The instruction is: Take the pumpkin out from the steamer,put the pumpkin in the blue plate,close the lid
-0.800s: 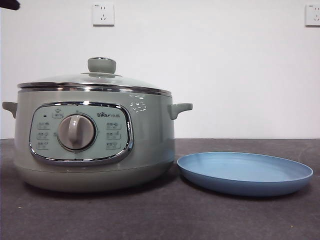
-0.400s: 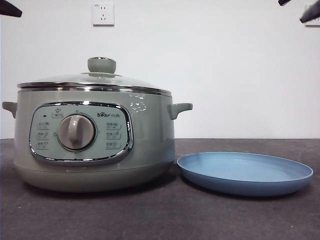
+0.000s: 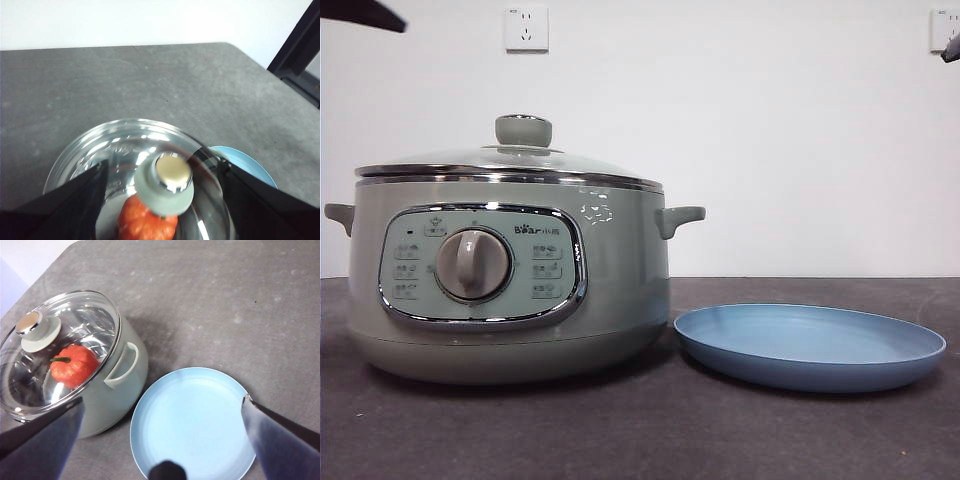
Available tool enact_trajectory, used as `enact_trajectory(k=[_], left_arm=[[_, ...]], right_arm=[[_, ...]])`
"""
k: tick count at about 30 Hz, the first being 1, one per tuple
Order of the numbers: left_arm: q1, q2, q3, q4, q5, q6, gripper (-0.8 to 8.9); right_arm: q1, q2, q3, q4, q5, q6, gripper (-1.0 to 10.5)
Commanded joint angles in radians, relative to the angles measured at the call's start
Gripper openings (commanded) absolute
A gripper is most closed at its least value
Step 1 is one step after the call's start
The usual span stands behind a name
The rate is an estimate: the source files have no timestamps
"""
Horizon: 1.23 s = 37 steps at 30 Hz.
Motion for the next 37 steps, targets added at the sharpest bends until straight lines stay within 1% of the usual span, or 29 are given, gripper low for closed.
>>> enact_trajectory(k=[1, 3, 8, 13, 19, 22, 24, 32, 37], left_arm=[[-0.05, 0.074, 0.072, -0.033, -0.056, 0.048, 3.65], [-0.087, 0.133, 0.128, -0.063, -0.105, 0.065, 3.65], [-0.163, 0.257, 0.216, -0.105, -0.181, 0.101, 3.65], [-0.216, 0.349, 0.223, -0.112, -0.23, 0.131, 3.65], [-0.259, 0.412, 0.223, -0.142, -0.286, 0.154, 3.65], [-0.271, 0.422, 0.223, -0.149, -0.3, 0.179, 3.65], [-0.276, 0.425, 0.223, -0.151, -0.316, 0.179, 3.65], [-0.276, 0.426, 0.223, -0.192, -0.319, 0.179, 3.65], [-0.276, 0.426, 0.223, -0.191, -0.319, 0.179, 3.63]], right_arm=[[0.001, 0.001, 0.002, 0.004, 0.001, 0.003, 5.7], [0.001, 0.001, 0.002, 0.001, 0.001, 0.003, 5.7], [0.001, 0.001, 0.002, -0.018, 0.002, 0.002, 5.7], [0.001, 0.001, 0.002, -0.036, 0.003, 0.002, 5.7], [0.001, 0.001, 0.002, -0.046, 0.003, 0.001, 5.7], [0.001, 0.001, 0.002, -0.048, 0.003, 0.001, 5.7], [0.001, 0.001, 0.002, -0.048, 0.003, 0.001, 5.7], [0.001, 0.001, 0.002, -0.064, 0.003, 0.001, 5.7], [0.001, 0.001, 0.002, -0.067, 0.003, 0.001, 5.7]])
